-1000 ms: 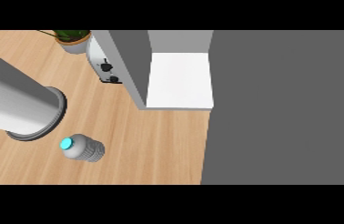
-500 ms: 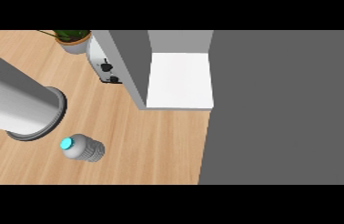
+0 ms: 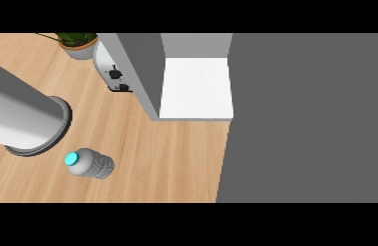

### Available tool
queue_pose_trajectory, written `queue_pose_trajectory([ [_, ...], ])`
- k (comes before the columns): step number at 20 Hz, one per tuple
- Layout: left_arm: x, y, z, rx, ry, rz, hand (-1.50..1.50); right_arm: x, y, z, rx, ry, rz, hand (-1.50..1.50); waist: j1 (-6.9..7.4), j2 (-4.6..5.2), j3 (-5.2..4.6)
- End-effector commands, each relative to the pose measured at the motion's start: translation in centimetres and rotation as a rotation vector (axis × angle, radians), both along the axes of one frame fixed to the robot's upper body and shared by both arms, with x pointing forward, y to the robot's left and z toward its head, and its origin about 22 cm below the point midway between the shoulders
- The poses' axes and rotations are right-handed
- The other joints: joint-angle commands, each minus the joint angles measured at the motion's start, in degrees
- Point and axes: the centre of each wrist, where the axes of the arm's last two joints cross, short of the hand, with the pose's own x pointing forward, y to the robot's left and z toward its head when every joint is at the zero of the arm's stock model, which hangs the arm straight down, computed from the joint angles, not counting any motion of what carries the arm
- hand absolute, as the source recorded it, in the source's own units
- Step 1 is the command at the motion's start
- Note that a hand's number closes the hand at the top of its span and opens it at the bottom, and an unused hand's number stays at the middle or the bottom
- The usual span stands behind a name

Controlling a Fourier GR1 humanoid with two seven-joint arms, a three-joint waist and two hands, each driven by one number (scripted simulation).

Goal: Pick up the bottled water, place it into the cabinet and close the cabinet

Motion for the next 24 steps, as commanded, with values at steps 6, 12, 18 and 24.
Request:
queue_pose_trajectory([
  [6,1.1,-1.8,0.8,0.072,-0.084,0.015,-1.5,-2.8,-0.5,2.4,0.009,-0.051,-0.011,-1.5,-0.77,0.18,0.01],
  [12,1.4,-2.0,0.0,0.049,-0.039,0.012,-1.5,-4.7,-0.2,3.1,0.025,-0.033,0.002,-1.5,-0.9,0.01,-0.02],
  [18,4.2,-0.3,-4.9,0.088,0.029,0.028,-1.5,-2.8,-0.7,2.6,0.001,-0.061,-0.006,-1.5,-0.61,0.24,-0.05],
  [24,7.2,-0.2,-7.6,0.138,0.069,0.072,-1.5,-3.4,0.0,3.2,0.003,-0.05,0.016,-1.5,-0.73,0.22,-0.07],
])
